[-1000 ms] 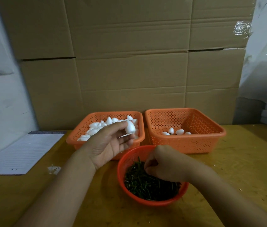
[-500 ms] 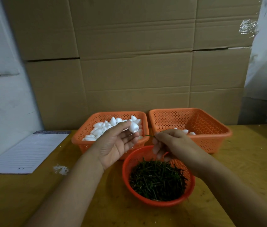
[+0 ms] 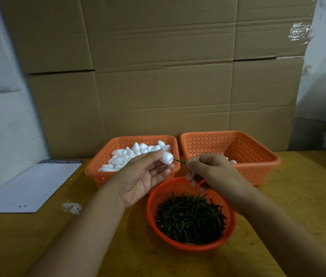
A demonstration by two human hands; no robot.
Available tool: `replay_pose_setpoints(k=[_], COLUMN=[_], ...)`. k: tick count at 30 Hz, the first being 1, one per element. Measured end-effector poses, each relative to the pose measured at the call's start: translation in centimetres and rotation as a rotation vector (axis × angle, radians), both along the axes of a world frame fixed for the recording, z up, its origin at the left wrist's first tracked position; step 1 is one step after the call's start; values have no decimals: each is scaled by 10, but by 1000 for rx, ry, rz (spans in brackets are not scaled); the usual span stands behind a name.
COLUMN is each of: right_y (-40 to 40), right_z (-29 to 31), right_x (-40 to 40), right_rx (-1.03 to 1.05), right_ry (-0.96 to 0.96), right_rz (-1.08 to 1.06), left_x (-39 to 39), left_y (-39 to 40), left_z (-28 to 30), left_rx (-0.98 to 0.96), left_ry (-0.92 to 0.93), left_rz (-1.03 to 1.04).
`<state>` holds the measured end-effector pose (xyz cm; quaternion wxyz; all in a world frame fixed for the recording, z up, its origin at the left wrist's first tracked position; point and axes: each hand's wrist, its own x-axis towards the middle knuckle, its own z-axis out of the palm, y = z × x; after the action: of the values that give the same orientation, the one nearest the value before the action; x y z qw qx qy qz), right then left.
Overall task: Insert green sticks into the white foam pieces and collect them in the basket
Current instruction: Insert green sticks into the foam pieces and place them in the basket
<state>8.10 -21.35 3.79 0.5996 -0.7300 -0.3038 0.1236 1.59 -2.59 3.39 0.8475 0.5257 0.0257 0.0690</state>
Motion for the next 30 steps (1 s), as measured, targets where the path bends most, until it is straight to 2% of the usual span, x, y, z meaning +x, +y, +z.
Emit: replay_pose_setpoints(k=[30], right_y=[2], right_z=[-8], right_x=[6], right_rx=[-15], right_ry=[-47], right_rz=[38], left_x=[0], left_y=[-1], left_z=[-1], left_rx=[43], left_ry=[13], left_rz=[15])
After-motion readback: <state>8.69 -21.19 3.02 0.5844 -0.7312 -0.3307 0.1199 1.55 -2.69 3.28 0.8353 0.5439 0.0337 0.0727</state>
